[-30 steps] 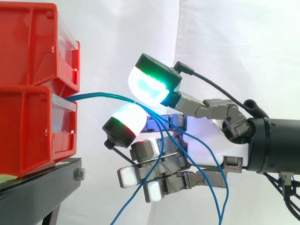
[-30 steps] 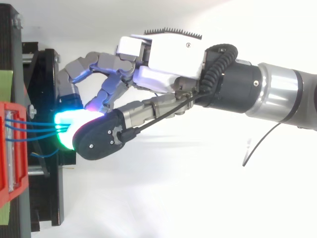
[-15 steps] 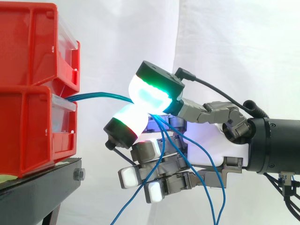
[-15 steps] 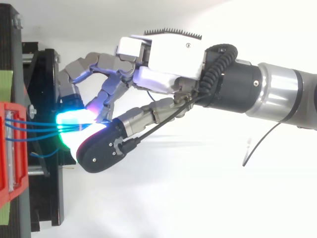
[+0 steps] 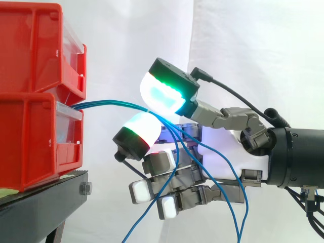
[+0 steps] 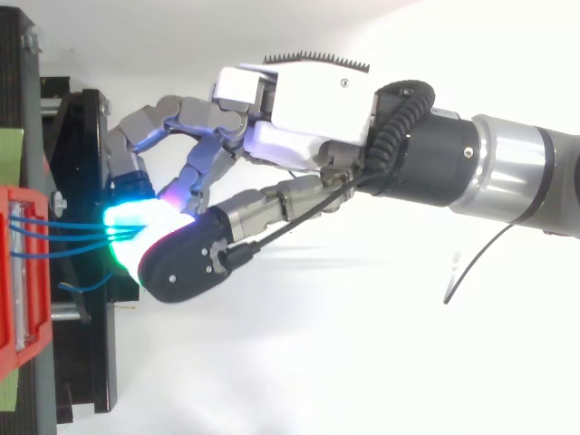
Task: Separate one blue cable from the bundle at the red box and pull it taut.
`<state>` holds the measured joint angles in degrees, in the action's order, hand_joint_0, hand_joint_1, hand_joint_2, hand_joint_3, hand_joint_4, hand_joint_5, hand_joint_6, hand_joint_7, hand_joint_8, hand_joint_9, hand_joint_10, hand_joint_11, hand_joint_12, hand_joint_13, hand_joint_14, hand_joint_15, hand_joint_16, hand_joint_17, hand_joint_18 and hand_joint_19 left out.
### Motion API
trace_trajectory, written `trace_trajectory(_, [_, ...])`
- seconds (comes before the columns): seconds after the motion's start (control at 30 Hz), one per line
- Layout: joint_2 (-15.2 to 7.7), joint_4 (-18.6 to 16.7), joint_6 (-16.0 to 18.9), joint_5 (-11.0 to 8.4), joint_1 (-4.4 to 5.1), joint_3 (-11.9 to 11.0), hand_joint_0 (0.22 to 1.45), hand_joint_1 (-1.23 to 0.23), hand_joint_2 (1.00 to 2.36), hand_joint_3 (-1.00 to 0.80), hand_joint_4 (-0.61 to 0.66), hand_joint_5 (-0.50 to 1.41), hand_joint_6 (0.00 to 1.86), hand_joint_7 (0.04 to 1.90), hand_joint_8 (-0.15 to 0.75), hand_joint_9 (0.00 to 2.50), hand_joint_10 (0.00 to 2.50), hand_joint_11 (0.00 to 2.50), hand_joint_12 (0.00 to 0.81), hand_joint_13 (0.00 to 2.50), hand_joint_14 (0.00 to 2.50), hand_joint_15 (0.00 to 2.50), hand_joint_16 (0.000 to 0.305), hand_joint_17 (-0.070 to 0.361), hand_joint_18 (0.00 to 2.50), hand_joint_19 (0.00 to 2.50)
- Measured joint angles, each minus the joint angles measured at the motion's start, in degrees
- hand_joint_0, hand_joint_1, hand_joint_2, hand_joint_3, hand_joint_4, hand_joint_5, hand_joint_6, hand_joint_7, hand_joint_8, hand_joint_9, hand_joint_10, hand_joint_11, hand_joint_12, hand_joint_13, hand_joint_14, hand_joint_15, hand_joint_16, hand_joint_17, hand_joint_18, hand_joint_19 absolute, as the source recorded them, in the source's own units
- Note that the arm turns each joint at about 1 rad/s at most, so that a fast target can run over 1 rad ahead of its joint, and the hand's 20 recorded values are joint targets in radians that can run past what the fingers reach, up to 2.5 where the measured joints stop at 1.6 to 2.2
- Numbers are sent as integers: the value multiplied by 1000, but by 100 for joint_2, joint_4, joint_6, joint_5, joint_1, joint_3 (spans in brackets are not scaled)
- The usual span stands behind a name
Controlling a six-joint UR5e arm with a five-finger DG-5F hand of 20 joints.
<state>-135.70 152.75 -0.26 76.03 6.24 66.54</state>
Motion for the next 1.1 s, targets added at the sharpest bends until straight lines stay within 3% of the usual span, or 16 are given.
trace_trajectory(0.17, [0, 0, -2, 2, 0, 0, 629, -520, 1000, -500, 88, -156, 861, 1272, 341, 1138, 29, 1170, 411, 962, 23, 631, 50, 114, 896, 834])
trace_trajectory(0.53, [0, 0, -4, 0, 0, -1, 668, -773, 1017, -280, 47, -158, 874, 1350, 343, 1115, 28, 1178, 418, 943, 24, 626, 52, 116, 894, 827])
trace_trajectory(0.6, [0, 0, -4, 1, 0, -1, 718, -833, 1018, -279, -27, -167, 885, 1408, 341, 1105, 28, 1179, 416, 940, 23, 628, 52, 116, 892, 817])
trace_trajectory(0.7, [0, 0, -2, 5, 0, -1, 789, -869, 1012, -357, -77, -173, 890, 1504, 334, 1098, 29, 1184, 407, 929, 24, 628, 51, 115, 862, 827])
trace_trajectory(0.87, [0, -2, 0, 6, 0, -1, 837, -859, 1000, -500, -156, -180, 904, 1473, 326, 1100, 30, 1196, 396, 931, 25, 634, 50, 112, 834, 832])
trace_trajectory(1.1, [0, -15, 0, 0, 0, -2, 827, -879, 1000, -500, -133, -177, 908, 1513, 320, 1136, 31, 1240, 391, 952, 26, 641, 49, 111, 856, 790])
